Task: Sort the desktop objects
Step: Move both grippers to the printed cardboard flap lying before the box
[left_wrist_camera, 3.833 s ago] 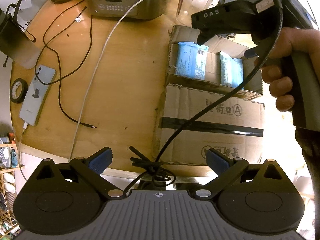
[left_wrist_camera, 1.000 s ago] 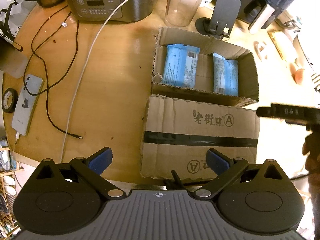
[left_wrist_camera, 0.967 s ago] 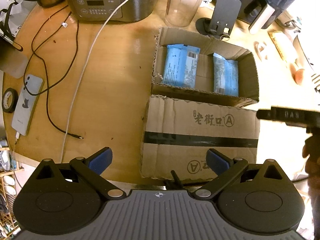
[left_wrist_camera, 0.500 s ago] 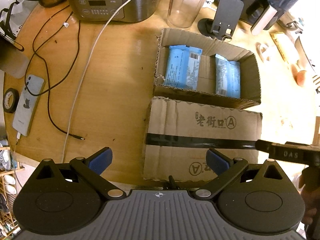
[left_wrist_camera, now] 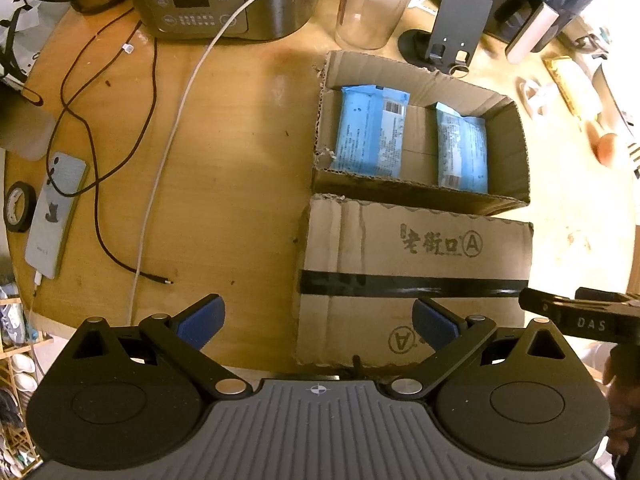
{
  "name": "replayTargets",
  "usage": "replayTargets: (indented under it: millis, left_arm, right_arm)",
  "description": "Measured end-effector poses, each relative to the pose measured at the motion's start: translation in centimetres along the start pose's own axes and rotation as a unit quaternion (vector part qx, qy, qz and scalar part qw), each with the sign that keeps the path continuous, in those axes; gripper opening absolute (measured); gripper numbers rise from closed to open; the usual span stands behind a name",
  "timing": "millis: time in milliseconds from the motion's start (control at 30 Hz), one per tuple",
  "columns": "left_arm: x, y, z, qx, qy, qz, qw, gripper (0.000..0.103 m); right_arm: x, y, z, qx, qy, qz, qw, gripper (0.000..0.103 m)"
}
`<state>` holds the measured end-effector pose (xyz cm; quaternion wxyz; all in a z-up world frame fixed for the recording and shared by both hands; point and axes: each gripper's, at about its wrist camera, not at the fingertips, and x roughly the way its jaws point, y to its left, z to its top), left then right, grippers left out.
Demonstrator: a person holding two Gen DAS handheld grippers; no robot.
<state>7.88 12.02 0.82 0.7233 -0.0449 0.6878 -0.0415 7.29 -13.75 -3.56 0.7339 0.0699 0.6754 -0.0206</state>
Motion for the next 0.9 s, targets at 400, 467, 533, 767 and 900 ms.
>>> replayTargets:
  millis: [400, 467, 533, 767, 900]
  left_arm:
    - [2.1, 1.6, 2.8, 0.010, 0.027, -0.057, 0.9980, 0.103]
    - [2.4, 1.7, 2.9, 0.011, 0.031, -0.066, 0.9973, 0.103]
    - [2.6, 1.8, 2.9, 0.012, 0.033, -0.073, 0.9967, 0.103]
    - [3.0, 1.6, 2.3, 0.016, 0.039, -0.078, 0.9961, 0.103]
    - [3.0, 1.8, 2.3, 0.014, 0.041, -0.080, 0.9958, 0.103]
  right_arm:
    - [0.4, -0.4, -0.3, 0.007, 0.000, 0.001, 1.000, 0.103]
    - [0.4, -0.4, -0.4, 0.008, -0.001, 0.000, 1.000, 0.103]
    - [0.4, -0.5, -0.4, 0.009, -0.001, 0.001, 1.000, 0.103]
    - [0.5, -0.4, -0.5, 0.006, -0.001, 0.004, 1.000, 0.103]
    - [0.5, -0.3, -0.5, 0.003, -0.003, 0.006, 1.000, 0.103]
